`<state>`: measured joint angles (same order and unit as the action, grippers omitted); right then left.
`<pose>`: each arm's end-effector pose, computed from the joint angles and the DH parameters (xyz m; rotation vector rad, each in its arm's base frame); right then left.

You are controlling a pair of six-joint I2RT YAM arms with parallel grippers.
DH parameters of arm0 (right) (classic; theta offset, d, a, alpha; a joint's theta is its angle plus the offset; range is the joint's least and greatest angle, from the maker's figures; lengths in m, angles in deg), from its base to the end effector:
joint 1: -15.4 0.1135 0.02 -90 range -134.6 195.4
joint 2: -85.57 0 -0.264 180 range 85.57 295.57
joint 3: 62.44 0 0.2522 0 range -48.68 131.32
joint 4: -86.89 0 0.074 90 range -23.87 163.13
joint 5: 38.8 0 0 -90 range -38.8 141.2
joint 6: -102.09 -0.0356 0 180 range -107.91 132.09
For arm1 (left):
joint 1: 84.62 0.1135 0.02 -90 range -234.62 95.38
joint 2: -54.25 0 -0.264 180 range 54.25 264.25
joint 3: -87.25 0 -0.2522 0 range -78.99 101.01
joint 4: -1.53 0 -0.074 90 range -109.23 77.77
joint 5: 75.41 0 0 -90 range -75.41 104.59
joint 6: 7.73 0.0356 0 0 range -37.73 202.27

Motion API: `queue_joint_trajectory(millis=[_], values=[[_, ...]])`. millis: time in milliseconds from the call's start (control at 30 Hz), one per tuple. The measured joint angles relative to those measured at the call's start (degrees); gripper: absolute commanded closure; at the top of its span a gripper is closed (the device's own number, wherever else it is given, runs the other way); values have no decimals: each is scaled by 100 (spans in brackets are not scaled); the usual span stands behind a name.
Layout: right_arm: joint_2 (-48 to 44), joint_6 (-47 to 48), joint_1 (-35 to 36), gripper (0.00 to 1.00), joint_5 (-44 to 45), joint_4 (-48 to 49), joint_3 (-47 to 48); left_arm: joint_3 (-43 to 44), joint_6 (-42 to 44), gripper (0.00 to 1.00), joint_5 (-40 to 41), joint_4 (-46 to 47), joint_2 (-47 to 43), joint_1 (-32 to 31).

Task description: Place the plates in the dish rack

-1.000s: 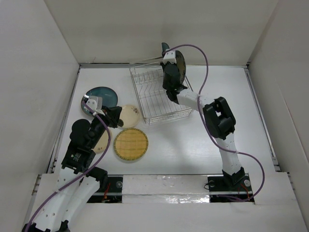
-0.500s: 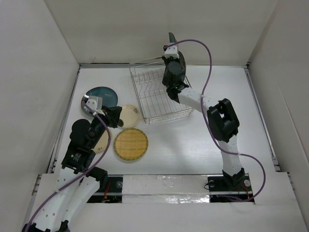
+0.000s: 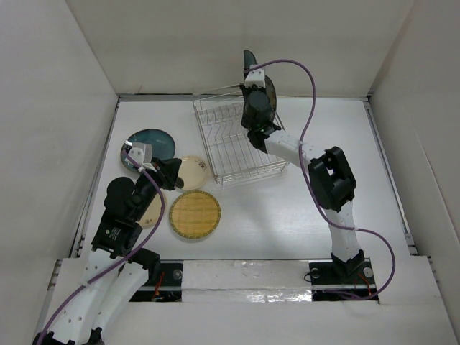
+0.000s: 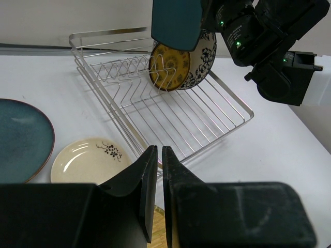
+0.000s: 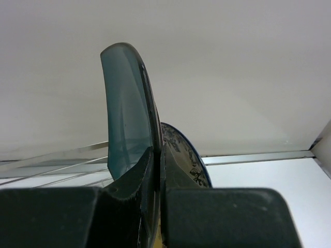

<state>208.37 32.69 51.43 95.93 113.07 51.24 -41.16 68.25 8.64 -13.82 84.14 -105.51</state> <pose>0.4247 0.2779 0.3246 0.0188 1.3658 -0.2699 0.1240 -0.0513 0.3504 0.1749 1.4759 -0.5709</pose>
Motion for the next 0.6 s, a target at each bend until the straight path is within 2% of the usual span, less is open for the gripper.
queue_joint_trajectory(millis=[600], values=[[87, -479, -107, 100, -98, -256, -114, 0, 0, 94, 0, 2, 4, 0]])
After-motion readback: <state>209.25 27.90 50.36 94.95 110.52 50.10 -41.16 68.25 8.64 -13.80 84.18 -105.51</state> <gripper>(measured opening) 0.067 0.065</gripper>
